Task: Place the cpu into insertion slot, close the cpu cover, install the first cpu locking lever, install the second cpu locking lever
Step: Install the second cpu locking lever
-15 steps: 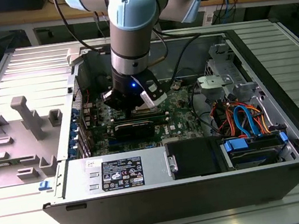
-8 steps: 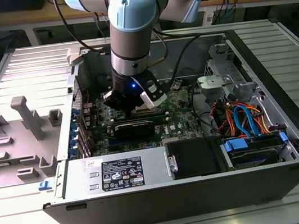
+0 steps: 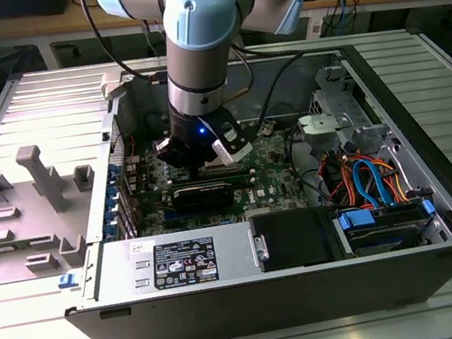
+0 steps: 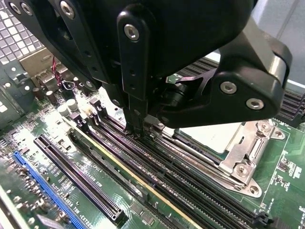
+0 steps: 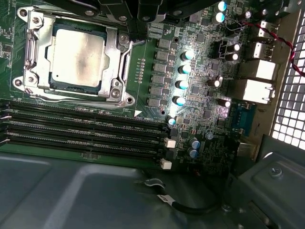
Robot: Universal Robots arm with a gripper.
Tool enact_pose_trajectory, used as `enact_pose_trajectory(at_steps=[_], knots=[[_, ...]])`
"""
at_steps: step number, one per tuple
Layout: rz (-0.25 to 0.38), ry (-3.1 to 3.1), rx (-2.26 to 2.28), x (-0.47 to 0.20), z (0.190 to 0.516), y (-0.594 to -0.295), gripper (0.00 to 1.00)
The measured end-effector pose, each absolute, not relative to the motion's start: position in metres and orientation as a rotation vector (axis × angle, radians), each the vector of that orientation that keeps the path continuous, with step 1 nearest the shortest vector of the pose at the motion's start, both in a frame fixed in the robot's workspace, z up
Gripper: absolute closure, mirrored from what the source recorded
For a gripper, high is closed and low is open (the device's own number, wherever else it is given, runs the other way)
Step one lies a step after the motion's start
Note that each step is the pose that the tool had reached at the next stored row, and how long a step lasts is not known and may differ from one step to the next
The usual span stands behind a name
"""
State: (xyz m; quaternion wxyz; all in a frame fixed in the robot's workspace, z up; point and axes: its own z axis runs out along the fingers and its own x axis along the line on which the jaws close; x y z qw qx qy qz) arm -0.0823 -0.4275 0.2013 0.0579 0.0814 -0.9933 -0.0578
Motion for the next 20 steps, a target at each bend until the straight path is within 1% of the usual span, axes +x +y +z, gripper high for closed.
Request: enact_pose_trajectory(at_steps=[12, 20], knots=[[-0.157, -3.010, 0.248, -0.0826, 0.2018, -0.4275, 0.89], [-0.191, -3.010, 0.253, -0.0828, 0.2017, -0.4274, 0.89]])
